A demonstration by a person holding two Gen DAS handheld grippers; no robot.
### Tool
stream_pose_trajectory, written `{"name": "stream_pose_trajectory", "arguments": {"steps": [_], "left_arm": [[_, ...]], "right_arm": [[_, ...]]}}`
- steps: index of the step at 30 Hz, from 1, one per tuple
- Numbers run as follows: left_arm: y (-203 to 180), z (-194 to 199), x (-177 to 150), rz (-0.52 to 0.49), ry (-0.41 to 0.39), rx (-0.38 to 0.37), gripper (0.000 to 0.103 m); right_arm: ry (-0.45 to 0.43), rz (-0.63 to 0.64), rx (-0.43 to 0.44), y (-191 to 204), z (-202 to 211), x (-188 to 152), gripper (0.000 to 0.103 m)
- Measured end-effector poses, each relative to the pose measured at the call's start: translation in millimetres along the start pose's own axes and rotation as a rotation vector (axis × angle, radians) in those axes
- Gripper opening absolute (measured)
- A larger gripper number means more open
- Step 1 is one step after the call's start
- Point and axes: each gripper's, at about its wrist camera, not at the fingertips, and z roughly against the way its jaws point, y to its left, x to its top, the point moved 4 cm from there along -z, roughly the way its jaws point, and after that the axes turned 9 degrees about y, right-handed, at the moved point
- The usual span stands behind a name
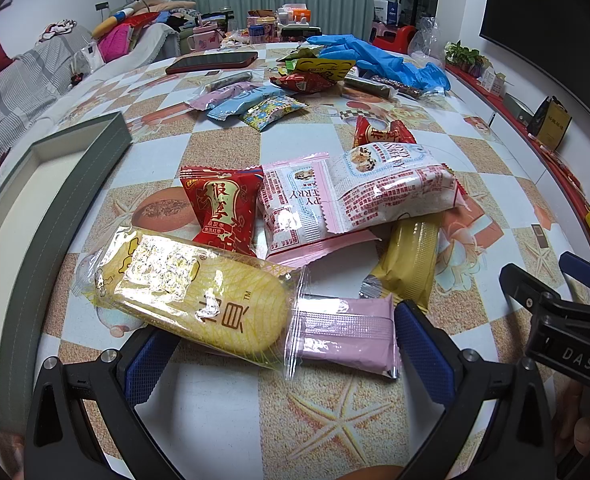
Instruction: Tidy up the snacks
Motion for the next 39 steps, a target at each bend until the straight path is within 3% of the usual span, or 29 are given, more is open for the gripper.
{"name": "stream_pose_trajectory", "arguments": {"steps": [18, 20, 23, 26, 30, 33, 35, 39], "left_arm": [[-1, -1, 1, 0.034, 0.000, 0.018, 0.103], [-3, 0, -5, 0.033, 0.040, 0.020, 0.103], [-4, 10, -20, -0.085, 0.144, -0.030, 0.103], [12, 28, -50, -0.146, 0.128, -0.061, 0.103], [43, 61, -64, -0.119, 0.062, -0.215, 0.103], [53, 74, -30, -0.213, -0.013, -0.175, 0.103], [49, 61, -9, -0.323, 0.027, -0.121, 0.103], [39, 27, 3, -0.539, 0.123, -0.109, 0.103]], "right_arm": [[-0.001, -0.001, -0.001, -2, 0, 0, 0.102], [-0.001, -0.001, -0.001, -2, 0, 0, 0.102], [-0.001, -0.001, -0.001, -2, 0, 0, 0.102], [0.000, -0.001, -0.001, -2, 0, 0, 0.102], [-0.001, -0.001, -0.002, -2, -1, 0, 0.102], [0.000, -0.002, -0.003, -3, 0, 0, 0.102], [-0.001, -0.003, -0.004, -3, 0, 0, 0.102], [-0.002, -0.012, -0.011, -4, 1, 0, 0.102]]}}
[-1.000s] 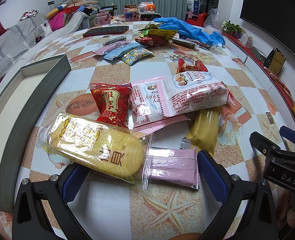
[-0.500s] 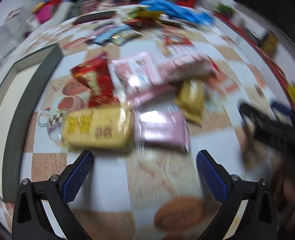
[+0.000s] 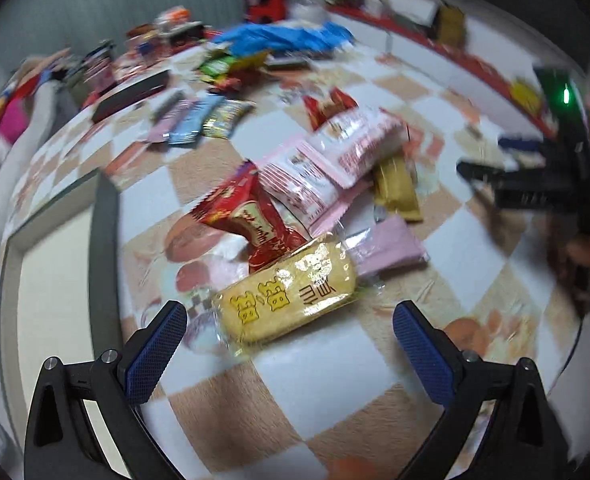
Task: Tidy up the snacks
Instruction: 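Grasp the yellow cake packet with the left gripper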
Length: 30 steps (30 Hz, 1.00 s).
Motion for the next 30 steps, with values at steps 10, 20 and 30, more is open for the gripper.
{"name": "stream_pose_trajectory", "arguments": {"steps": [10, 20, 30], "left_arm": [[-55, -5, -38, -0.256, 0.028, -0.192, 0.103], [-33, -6, -18, 0.132, 0.014, -0.283, 0.103], [-60, -16, -26, 0.208, -0.033, -0.029, 0.103]], "right_arm": [[-0.005, -0.006, 0.012, -1, 0, 1, 0.102], [-0.003, -0.003, 0.005, 0, 0, 1, 0.102], [-0.001, 0.000, -0.003, 0, -1, -1, 0.102]]}}
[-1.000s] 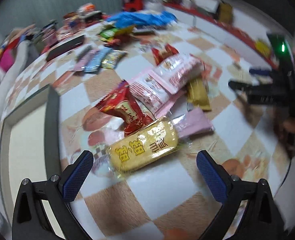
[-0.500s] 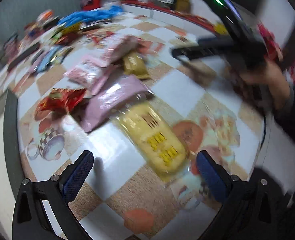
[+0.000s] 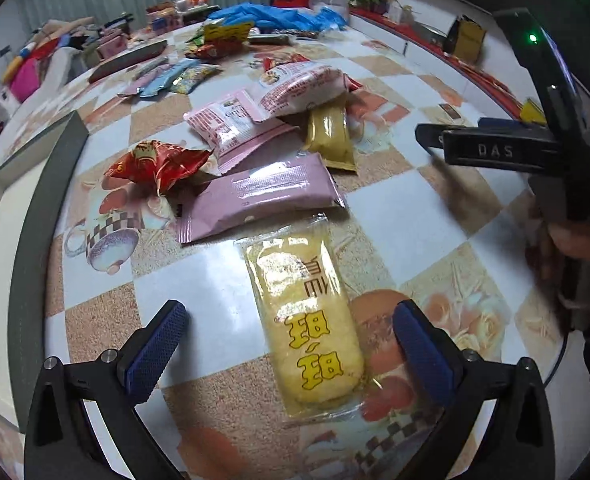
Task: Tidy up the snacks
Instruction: 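Grasp the yellow cake packet with the left gripper, then grasp the pink snack bar with the right gripper while the left holds the yellow packet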
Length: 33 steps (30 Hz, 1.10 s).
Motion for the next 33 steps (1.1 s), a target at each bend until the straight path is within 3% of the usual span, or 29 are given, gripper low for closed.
{"name": "stream_pose_trajectory", "arguments": {"steps": [10, 12, 15, 16, 24, 26, 27, 30, 32, 33], "left_arm": [[6, 6, -8, 0.049, -0.063, 0.012, 0.103], [14, 9, -11, 0.084, -0.075, 0.018, 0.097], [32, 18, -16, 0.120, -0.105, 0.039, 0.063], [40, 20, -16, 0.137, -0.109, 0.048, 0.038], [91, 18, -13, 0.226, -0.110, 0.092, 0.040], [94, 17, -12, 0.217, -0.119, 0.086, 0.041], [94, 17, -13, 0.208, -0.129, 0.088, 0.041], [96, 18, -15, 0.206, -0.145, 0.082, 0.041], [96, 19, -15, 0.207, -0.146, 0.080, 0.041], [97, 19, -15, 0.209, -0.147, 0.073, 0.041]], "right_arm": [[0.001, 0.001, -0.001, 0, 0, 1, 0.102], [0.001, 0.001, -0.001, 0, 0, 1, 0.102], [0.001, 0.001, -0.001, 0, 0, 1, 0.102], [0.001, 0.001, -0.001, 0, 0, 1, 0.102], [-0.003, 0.011, 0.015, 1, 2, -1, 0.102], [-0.013, 0.052, 0.134, 13, 11, -5, 0.102], [-0.030, 0.093, 0.206, 25, 21, -8, 0.101], [-0.113, 0.323, 0.275, 74, 54, -12, 0.101], [-0.125, 0.478, 0.340, 107, 66, -14, 0.095], [-0.105, 0.516, 0.365, 116, 65, -11, 0.083]]}}
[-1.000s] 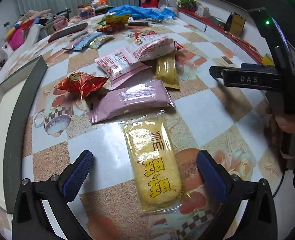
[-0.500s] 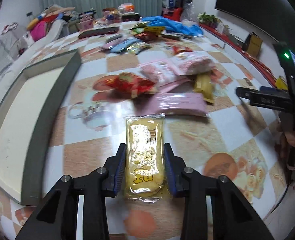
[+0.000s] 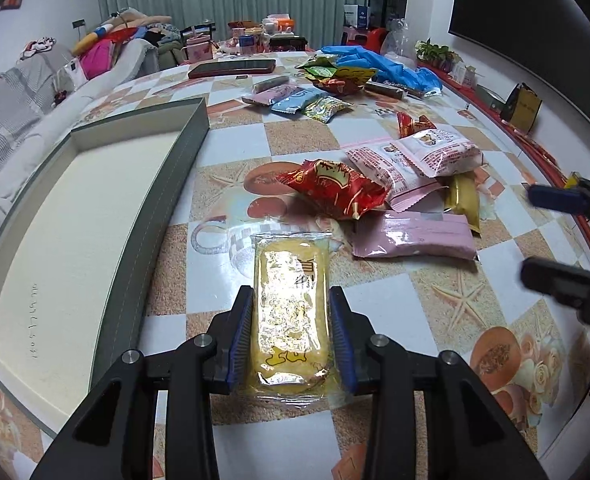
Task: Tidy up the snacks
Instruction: 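Grasp the pink snack bar with the right gripper while the left holds the yellow packet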
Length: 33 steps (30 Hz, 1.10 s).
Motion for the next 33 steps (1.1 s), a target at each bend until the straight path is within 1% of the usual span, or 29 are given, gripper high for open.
{"name": "stream_pose_trajectory", "arguments": {"steps": [1, 3, 5, 7, 9, 11, 14, 18, 19, 20, 21, 22, 24, 25, 27, 28, 29, 30, 31, 32, 33], "left_arm": [[0, 0, 0, 0.003, 0.000, -0.006, 0.041], [1, 1, 0, 0.012, -0.003, -0.022, 0.041], [2, 2, 0, 0.022, -0.007, -0.038, 0.041], [2, 2, -1, 0.027, -0.009, -0.044, 0.041], [2, 2, -1, 0.026, -0.010, -0.042, 0.041], [2, 2, -1, 0.024, -0.011, -0.037, 0.041], [2, 2, -1, 0.020, -0.011, -0.033, 0.042], [1, 2, -1, 0.017, -0.010, -0.030, 0.042], [1, 2, -1, 0.021, -0.011, -0.037, 0.042], [2, 2, -1, 0.026, -0.012, -0.045, 0.042], [3, 2, -1, 0.033, -0.013, -0.055, 0.042], [3, 2, -2, 0.038, -0.014, -0.062, 0.042], [4, 3, -2, 0.042, -0.016, -0.067, 0.042], [4, 3, -2, 0.043, -0.016, -0.068, 0.042], [2, 3, -2, 0.039, -0.014, -0.054, 0.042], [-1, 2, -2, 0.030, -0.011, -0.031, 0.042], [-6, 2, -1, 0.014, -0.005, 0.012, 0.043], [-11, 1, 0, 0.002, -0.004, 0.047, 0.043], [-16, 0, 2, -0.011, 0.000, 0.041, 0.043], [-22, -2, 6, -0.020, 0.007, 0.017, 0.044], [-25, -5, 10, -0.022, 0.014, 0.011, 0.047]], "right_arm": [[0.030, 0.033, 0.025, 4, -8, 6, 0.066], [0.090, 0.096, 0.030, 16, -27, 17, 0.056], [0.150, 0.158, 0.019, 25, -47, 21, 0.056], [0.180, 0.192, -0.010, 27, -62, 27, 0.056], [0.193, 0.205, 0.003, 28, -71, 32, 0.056], [0.198, 0.210, -0.006, 27, -72, 36, 0.056], [0.166, 0.218, -0.011, 28, -70, 42, 0.056], [0.211, 0.239, 0.026, 35, -81, 48, 0.056], [0.217, 0.224, 0.050, 34, -83, 50, 0.055], [0.220, 0.205, 0.051, 32, -83, 51, 0.050], [0.219, 0.188, 0.046, 31, -81, 52, 0.031], [0.220, 0.163, 0.047, 29, -79, 50, 0.027], [0.210, 0.106, -0.002, 28, -73, 40, 0.027], [0.203, 0.056, -0.029, 26, -69, 33, 0.027], [0.181, -0.100, -0.105, 16, -57, 14, 0.027], [0.165, -0.174, -0.119, 11, -50, 4, 0.027], [0.146, -0.236, -0.126, 8, -44, -6, 0.027], [0.132, -0.277, -0.138, 7, -40, -12, 0.027], [0.122, -0.302, -0.156, 6, -37, -15, 0.027], [0.113, -0.314, -0.174, 7, -36, -17, 0.027], [0.108, -0.316, -0.191, 8, -36, -16, 0.027]]}}
